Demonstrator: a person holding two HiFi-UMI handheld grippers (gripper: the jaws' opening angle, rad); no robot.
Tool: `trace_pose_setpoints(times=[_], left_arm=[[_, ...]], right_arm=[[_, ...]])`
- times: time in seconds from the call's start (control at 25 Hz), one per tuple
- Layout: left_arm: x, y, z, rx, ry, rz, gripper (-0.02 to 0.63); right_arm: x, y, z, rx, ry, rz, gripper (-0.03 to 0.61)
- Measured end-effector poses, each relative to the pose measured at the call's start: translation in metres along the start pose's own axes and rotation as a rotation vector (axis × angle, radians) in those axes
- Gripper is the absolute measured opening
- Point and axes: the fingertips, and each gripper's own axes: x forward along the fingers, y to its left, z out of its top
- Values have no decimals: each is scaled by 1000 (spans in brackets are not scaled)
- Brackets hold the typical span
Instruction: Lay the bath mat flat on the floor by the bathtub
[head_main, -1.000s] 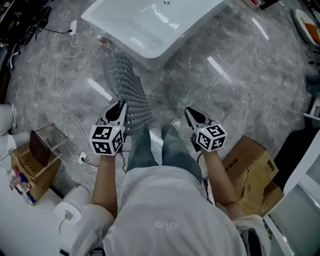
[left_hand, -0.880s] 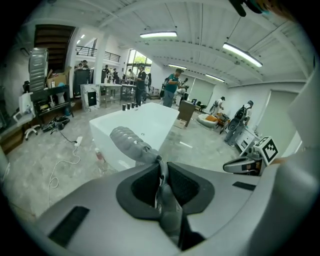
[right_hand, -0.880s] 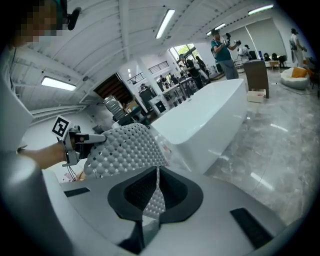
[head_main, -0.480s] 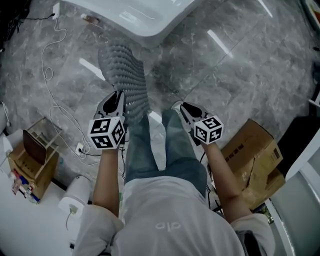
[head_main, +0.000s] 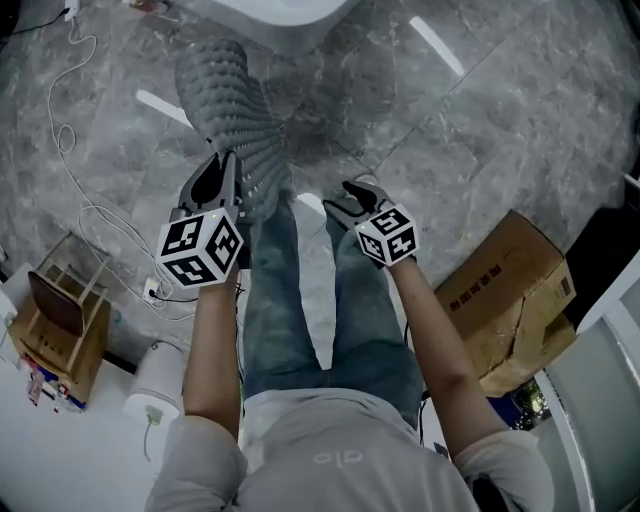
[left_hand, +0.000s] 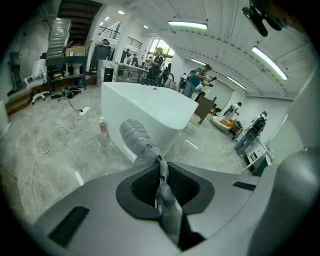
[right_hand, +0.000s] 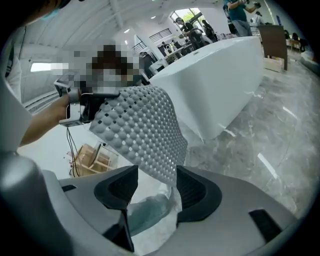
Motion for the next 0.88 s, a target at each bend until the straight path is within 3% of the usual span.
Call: trace_pose_setpoints(times=[0.24,0.52,0.88], left_arm=[[29,30,-9,-48,0,-7,58],[44,66,-15,-87,3,-33,58],[63,102,-6,-135,24,-87,58]], right_arm=[[88,-4,-39,-69,82,17,308],[181,-10,-76,-55,79,-6,332],[279,-1,-86,-71,52,-3,356]])
